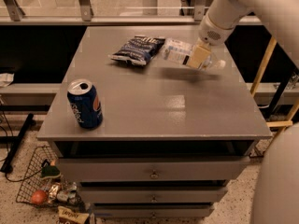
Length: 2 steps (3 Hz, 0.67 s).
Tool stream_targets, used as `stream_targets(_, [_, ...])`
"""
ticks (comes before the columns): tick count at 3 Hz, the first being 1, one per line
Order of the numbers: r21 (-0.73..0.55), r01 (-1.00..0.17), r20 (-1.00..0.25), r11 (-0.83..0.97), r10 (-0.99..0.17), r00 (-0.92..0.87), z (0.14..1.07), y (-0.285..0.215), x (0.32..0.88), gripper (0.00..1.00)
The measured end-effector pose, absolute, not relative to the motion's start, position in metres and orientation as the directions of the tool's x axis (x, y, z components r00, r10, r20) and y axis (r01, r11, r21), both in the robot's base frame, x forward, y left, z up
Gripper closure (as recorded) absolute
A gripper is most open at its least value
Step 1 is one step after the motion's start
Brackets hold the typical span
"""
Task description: Move blue plastic bottle near blue chip bag
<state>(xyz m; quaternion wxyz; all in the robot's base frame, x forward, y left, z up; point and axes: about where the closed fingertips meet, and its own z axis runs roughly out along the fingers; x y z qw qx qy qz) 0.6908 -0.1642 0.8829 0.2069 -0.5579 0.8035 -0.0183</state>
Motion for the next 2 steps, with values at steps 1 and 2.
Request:
stream_targets(1, [-0.304,-0.853,-0.254,0.425,-0.899,-0.357,0.88,-0.162,0.723,1.0])
stream_targets(2, [-0.32,-0.838,-0.214,0.441,-0.896,-0.39,0.875,-0.156,0.741,1.0])
